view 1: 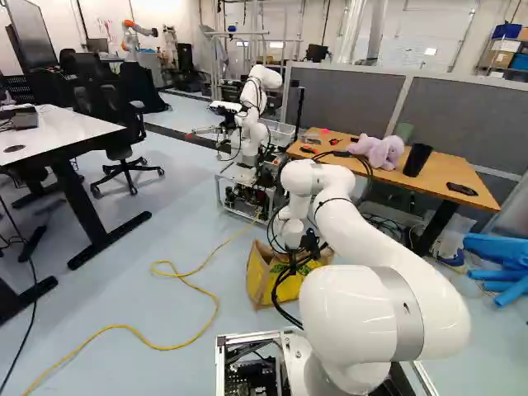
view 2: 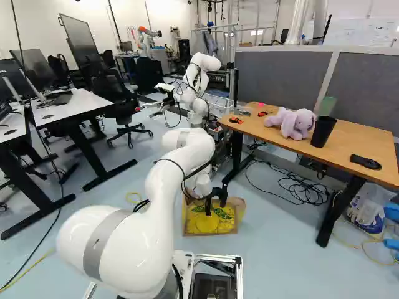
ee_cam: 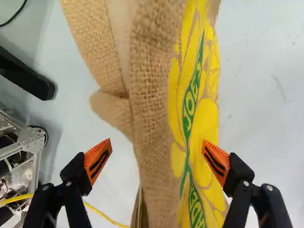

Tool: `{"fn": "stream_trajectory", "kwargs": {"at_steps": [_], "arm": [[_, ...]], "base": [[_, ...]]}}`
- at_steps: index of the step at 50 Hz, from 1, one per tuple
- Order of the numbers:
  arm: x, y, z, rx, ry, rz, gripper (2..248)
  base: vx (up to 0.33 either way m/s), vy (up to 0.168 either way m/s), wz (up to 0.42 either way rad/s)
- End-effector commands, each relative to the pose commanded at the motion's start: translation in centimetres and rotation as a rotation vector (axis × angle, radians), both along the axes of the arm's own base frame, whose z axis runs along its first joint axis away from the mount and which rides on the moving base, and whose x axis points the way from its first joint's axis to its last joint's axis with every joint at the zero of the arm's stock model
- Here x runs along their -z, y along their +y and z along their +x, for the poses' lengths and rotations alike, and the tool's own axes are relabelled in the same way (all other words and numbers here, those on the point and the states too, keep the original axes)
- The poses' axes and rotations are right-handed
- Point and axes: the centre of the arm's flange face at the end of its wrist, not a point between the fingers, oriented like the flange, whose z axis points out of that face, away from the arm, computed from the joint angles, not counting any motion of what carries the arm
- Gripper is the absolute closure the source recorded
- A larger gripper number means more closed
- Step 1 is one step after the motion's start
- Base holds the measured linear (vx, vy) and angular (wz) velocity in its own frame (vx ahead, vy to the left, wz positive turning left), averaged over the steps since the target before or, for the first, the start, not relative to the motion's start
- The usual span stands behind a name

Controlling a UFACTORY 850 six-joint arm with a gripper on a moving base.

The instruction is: Pick up the bag on the ground and place it on the table

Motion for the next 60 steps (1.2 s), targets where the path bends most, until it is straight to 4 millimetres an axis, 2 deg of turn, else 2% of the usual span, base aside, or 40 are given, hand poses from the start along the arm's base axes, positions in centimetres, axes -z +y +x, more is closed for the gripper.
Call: {"fn": "stream_trajectory", "kwargs": {"at_steps": [12, 13, 17, 18, 22, 23, 28, 29, 33, 34, 38, 39, 44, 45, 60], "arm": [[1.6, 0.0, -0.1, 0.000, -0.001, 0.000, 3], [1.6, 0.0, -0.1, 0.000, -0.001, 0.000, 15], [1.7, 0.0, -0.1, 0.000, -0.001, 0.000, 15], [1.8, 0.0, -0.1, 0.000, -0.001, 0.000, 53], [1.8, 0.0, -0.1, 0.000, -0.001, 0.000, 53], [1.8, 0.0, -0.1, 0.000, -0.001, 0.000, 90], [1.8, 0.0, -0.1, 0.000, -0.001, 0.000, 90], [1.8, 0.0, -0.1, 0.000, -0.001, 0.000, 128], [1.8, 0.0, -0.1, 0.000, -0.001, 0.000, 128], [1.8, 0.0, -0.1, 0.000, -0.001, 0.000, 165], [1.8, 0.0, -0.1, 0.000, -0.001, 0.000, 165], [1.8, 0.0, -0.1, 0.000, -0.001, 0.000, 203], [1.3, 0.0, -0.1, 0.000, -0.001, 0.000, 203], [1.2, 0.0, -0.1, 0.000, -0.001, 0.000, 228], [-0.9, 0.0, 0.0, 0.000, 0.000, 0.000, 228]], "base": [[0.000, 0.000, 0.000], [0.000, 0.000, 0.000], [0.000, 0.000, 0.000], [0.000, 0.000, 0.000], [0.000, 0.000, 0.000], [0.000, 0.000, 0.000], [0.000, 0.000, 0.000], [0.000, 0.000, 0.000], [0.000, 0.000, 0.000], [0.000, 0.000, 0.000], [0.000, 0.000, 0.000], [0.000, 0.000, 0.000], [0.000, 0.000, 0.000], [0.000, 0.000, 0.000], [0.000, 0.000, 0.000]]}}
